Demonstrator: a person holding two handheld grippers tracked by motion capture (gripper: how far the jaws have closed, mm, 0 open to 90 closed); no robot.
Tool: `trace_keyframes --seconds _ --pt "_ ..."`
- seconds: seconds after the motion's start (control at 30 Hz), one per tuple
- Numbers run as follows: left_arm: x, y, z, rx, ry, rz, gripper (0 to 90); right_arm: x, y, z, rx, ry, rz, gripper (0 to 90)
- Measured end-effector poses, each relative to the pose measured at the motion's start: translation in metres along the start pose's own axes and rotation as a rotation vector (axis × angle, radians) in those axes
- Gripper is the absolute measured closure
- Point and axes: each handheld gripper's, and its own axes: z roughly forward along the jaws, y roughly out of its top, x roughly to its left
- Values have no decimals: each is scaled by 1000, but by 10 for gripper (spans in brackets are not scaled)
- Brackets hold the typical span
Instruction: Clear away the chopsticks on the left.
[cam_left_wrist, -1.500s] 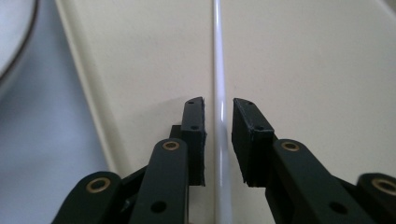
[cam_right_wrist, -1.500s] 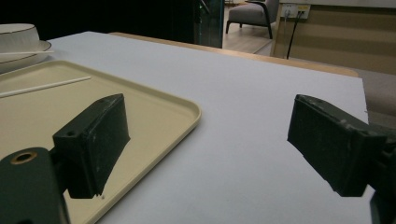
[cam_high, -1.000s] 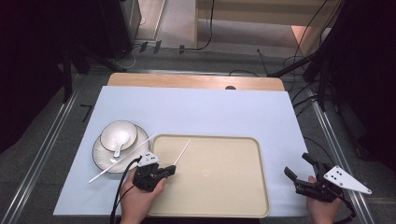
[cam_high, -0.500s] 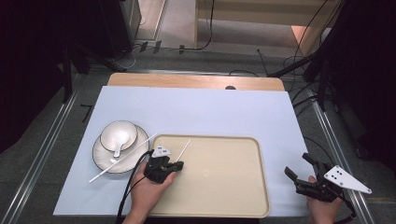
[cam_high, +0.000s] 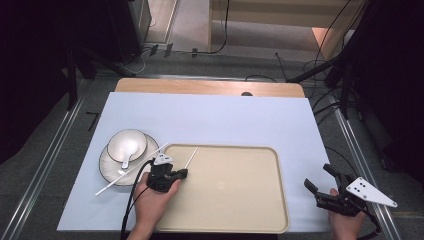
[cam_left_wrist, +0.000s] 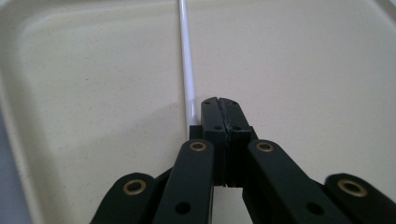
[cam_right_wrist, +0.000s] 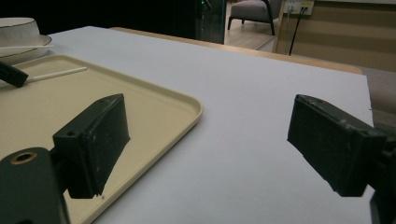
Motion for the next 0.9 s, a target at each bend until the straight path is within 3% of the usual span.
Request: trace_keyframes --seconds 0.2,0.47,0.9 --pt "7 -1 -6 3 45 -22 900 0 1 -1 -5 1 -7 130" --pt "16 -8 -16 -18 59 -45 900 0 1 -1 -4 -2 -5 130" --pt "21 -15 -24 -21 70 -33 900 0 1 -1 -2 -3 -8 130"
